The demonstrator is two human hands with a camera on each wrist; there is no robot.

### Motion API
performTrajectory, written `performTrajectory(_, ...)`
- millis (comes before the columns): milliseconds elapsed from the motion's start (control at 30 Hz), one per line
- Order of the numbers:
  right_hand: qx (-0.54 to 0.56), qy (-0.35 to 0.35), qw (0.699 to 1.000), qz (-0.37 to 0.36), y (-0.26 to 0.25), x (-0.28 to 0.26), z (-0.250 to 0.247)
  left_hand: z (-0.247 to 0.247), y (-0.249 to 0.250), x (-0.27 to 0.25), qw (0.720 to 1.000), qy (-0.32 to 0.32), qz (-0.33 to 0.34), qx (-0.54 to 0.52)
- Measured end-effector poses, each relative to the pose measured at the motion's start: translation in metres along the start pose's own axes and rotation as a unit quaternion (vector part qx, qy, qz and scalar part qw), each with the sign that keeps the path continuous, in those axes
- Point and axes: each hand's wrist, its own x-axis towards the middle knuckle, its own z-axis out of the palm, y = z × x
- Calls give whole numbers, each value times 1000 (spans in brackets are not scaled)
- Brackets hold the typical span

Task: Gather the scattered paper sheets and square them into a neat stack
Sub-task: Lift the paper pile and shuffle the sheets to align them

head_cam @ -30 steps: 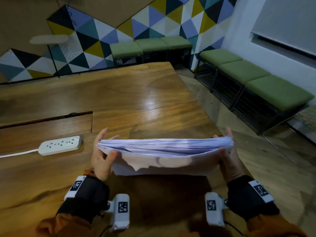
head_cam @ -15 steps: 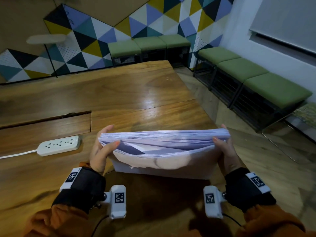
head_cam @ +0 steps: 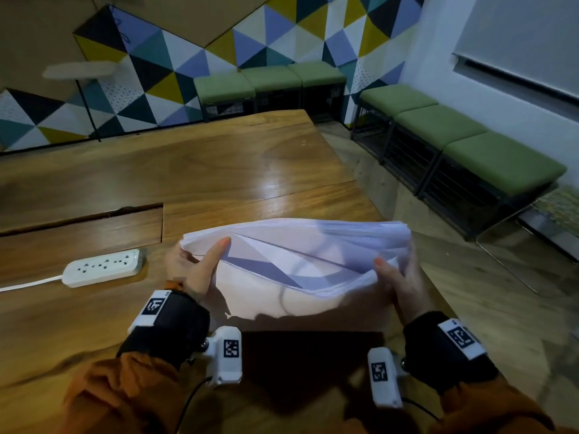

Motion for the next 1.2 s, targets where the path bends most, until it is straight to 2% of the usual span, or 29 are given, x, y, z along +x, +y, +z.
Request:
performTrajectory(67,-18,36,999,-17,2,-5,3,4,1,-4,999,30,-2,10)
performTrajectory(200,-101,161,978,-81,8,-20,11,16,7,-9,996,77,-3,33)
performTrajectory(267,-116,177,968,-135,5,-25,10,19,10,-11,995,83,13,46)
performTrajectory(400,-219,61,953,-202,-8,-24,3,21,-1,-3,996,87,6,30)
performTrajectory(500,-258,18,940,-224,-15,-21,-1,19,-5,1,995,94,-13,11)
performTrajectory(567,-253,-24,947,-196,-14,-18,-9,17,-3,1,996,94,6,6)
performTrajectory(667,-298,-90,941,-135,-6,-12,-27,13,-2,2,996,81,39,6)
performTrajectory(800,-311,-86,942,-97,2,0,-42,8,-3,4,992,91,90,-21)
performTrajectory(1000,-197,10,972,-131,-2,21,-39,7,2,2,992,70,104,-17)
performTrajectory(1067,-172,9,980,-101,6,32,-41,6,0,1,990,73,114,-25)
performTrajectory(1100,-195,3,977,-86,9,36,-42,5,-3,1,990,80,114,-27)
performTrajectory(1167,-269,-42,959,-75,16,43,-41,4,-6,1,990,82,114,-26)
performTrajectory(1200,-266,-67,959,-66,18,44,-40,4,-7,1,990,78,113,-22)
